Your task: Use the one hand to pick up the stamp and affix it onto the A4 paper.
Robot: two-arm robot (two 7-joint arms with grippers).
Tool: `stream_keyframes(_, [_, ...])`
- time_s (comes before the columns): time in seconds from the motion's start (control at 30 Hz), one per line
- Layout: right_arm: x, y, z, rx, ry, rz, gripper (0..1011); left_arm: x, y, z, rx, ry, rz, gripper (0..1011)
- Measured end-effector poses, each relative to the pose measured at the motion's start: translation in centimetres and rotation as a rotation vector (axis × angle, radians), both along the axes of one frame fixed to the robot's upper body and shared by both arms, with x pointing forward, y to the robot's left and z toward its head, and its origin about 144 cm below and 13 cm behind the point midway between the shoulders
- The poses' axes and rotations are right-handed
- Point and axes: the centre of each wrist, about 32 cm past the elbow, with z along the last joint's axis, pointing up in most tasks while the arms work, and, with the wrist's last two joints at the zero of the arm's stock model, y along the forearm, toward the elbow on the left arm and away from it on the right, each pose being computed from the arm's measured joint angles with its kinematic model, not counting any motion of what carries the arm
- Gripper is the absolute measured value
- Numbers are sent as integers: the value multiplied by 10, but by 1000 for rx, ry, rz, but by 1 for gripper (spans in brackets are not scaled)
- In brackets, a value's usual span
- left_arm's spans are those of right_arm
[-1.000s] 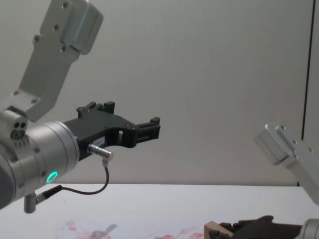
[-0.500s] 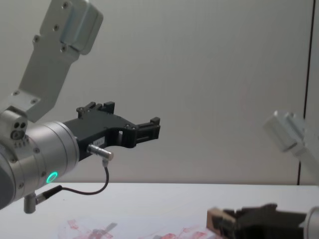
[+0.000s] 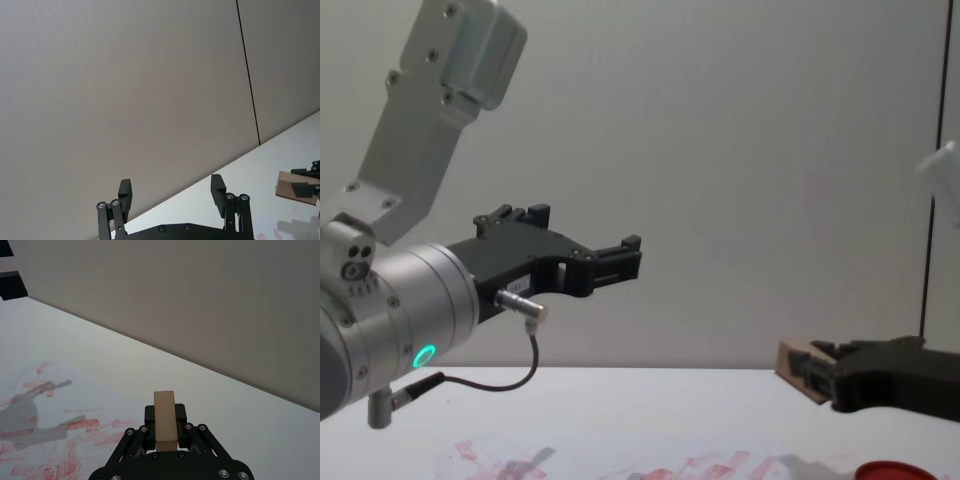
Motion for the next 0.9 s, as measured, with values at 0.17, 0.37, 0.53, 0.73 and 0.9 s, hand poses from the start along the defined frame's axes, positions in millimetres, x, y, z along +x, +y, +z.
stream_keyframes(0.17, [-3, -10, 1, 1, -3, -20, 217, 0, 0, 0, 0, 0, 0, 1002])
stream_keyframes(0.37, [-8, -21, 1, -4, 8, -40, 217, 0, 0, 0, 0, 0, 0, 1002])
stream_keyframes(0.53, [-12, -26, -1, -13, 22, -47, 216, 0, 0, 0, 0, 0, 0, 1002])
stream_keyframes(0.73, [-16, -32, -4, -28, 44, -56, 217, 0, 0, 0, 0, 0, 0, 1002])
stream_keyframes(0.9, [-17, -35, -7, -39, 64, -62, 216, 0, 0, 0, 0, 0, 0, 1003])
